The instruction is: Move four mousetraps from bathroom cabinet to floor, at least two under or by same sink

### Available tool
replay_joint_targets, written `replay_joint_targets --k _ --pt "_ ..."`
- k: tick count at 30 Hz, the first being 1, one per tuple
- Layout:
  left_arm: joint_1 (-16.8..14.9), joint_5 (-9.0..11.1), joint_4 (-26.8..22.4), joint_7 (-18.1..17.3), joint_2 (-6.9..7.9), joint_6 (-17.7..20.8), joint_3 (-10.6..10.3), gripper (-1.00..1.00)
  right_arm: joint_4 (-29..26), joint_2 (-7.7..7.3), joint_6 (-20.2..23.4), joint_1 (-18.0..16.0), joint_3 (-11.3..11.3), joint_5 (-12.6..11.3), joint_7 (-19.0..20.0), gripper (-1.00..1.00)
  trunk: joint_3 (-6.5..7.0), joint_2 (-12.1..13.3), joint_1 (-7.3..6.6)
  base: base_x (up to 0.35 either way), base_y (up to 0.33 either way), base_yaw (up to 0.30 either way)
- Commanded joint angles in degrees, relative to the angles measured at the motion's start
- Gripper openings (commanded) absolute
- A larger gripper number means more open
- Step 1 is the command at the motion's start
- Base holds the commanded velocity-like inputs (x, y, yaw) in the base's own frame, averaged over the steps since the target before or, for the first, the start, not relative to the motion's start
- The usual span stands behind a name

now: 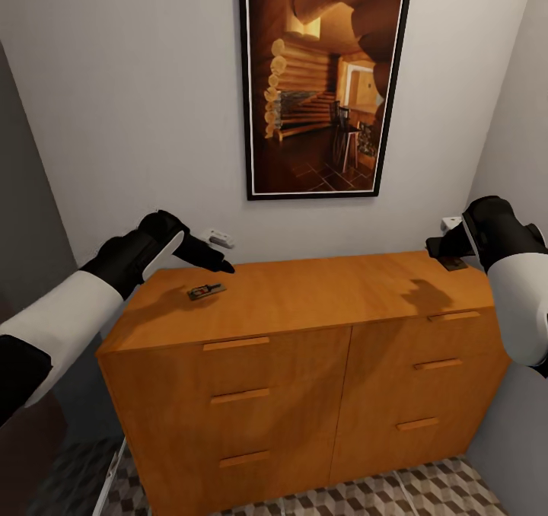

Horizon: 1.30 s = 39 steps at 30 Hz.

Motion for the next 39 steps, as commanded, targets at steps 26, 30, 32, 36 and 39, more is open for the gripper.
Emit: replay_joint_targets --k 26,30,32,36,39 --pt "-0.1 0.2 0.0 -0.6 -1.22 0.0 -1.3 1.0 -0.9 -0.08 0.1 0.0 -0.5 0.4 0.7 -1.0 1.55 3.6 -1.98 0.0 0.0 0.0" --pt "-0.1 0.1 0.0 -0.6 -1.21 0.0 -1.3 1.0 -0.9 -0.08 0.1 -0.1 -0.4 0.4 0.6 -1.0 2.27 5.2 -2.86 0.0 0.0 0.0" --pt "-0.1 0.1 0.0 -0.6 -1.17 0.0 -1.2 1.0 -0.9 -0.05 0.1 -0.1 -0.4 0.4 0.6 -1.0 2.63 6.0 -3.3 0.0 0.0 0.0" --pt "-0.1 0.1 0.1 -0.6 -0.98 0.0 -1.1 1.0 -0.9 0.03 0.1 0.0 -0.4 0.4 0.6 -1.0 3.34 7.6 -4.18 0.0 0.0 0.0" --pt "-0.1 0.2 0.5 -0.5 -0.85 0.0 -1.0 1.0 -0.9 0.07 0.1 0.0 -0.4 0.4 0.6 -1.0 3.88 8.8 -4.84 0.0 0.0 0.0"
